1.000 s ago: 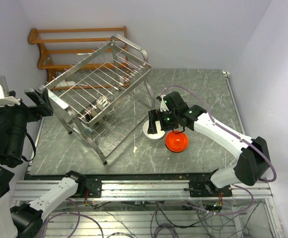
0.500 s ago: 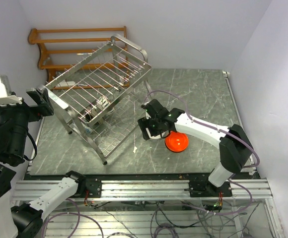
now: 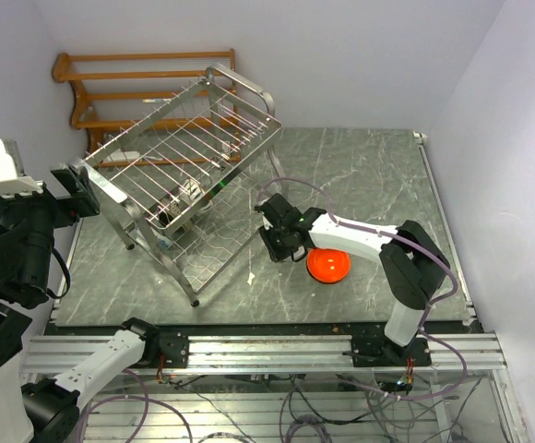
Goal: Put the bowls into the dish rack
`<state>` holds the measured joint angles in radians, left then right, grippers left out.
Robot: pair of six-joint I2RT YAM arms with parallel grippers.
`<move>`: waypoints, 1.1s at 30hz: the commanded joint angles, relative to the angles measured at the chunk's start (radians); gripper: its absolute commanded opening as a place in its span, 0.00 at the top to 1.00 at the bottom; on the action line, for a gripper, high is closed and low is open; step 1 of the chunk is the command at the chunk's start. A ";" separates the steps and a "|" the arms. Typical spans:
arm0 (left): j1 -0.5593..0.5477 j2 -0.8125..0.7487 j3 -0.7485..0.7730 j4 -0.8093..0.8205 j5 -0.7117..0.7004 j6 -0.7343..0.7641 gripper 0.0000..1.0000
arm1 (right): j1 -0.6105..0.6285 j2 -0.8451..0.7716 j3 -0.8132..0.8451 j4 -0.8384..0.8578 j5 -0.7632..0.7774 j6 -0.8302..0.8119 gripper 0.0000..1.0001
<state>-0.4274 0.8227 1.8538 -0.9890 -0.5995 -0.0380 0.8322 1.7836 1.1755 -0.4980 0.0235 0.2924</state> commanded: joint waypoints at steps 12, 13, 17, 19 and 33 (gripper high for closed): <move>-0.007 -0.014 -0.024 0.004 -0.027 -0.011 0.01 | 0.007 -0.078 -0.061 0.056 -0.039 0.030 1.00; -0.007 -0.016 -0.022 0.002 -0.029 -0.009 0.01 | 0.006 -0.092 -0.045 0.053 -0.057 0.036 1.00; -0.007 -0.018 -0.018 0.002 -0.030 -0.002 0.01 | 0.008 -0.136 0.058 0.032 -0.147 0.049 1.00; -0.007 -0.018 -0.014 0.008 -0.027 -0.002 0.01 | 0.007 -0.144 0.118 0.024 -0.195 0.059 1.00; -0.008 -0.024 0.018 -0.014 -0.037 0.004 0.01 | 0.021 -0.111 0.081 0.588 -0.722 0.476 1.00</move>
<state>-0.4274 0.8085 1.8416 -0.9962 -0.6186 -0.0418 0.8402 1.6424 1.2823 -0.2119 -0.5247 0.5827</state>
